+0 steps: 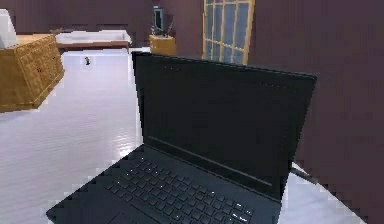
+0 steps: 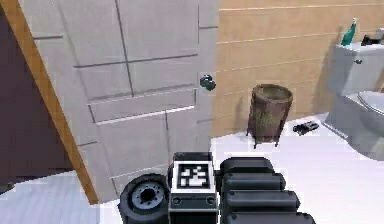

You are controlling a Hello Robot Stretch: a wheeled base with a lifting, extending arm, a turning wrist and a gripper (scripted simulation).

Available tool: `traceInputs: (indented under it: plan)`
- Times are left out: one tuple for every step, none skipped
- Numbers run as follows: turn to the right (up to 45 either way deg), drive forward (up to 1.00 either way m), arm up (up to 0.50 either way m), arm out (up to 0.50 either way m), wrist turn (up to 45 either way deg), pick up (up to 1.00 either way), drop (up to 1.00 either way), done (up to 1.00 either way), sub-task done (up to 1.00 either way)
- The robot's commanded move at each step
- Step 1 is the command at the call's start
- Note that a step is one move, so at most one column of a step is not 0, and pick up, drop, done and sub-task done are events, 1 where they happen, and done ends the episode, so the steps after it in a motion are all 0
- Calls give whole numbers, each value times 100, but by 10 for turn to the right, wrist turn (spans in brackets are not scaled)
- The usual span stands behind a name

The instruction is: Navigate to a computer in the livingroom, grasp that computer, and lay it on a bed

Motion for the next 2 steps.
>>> traceInputs:
  plan:
    - [0,60,0,0,0,0,0,0,0]
    - [-210,0,0,0,0,0,0,0,0]
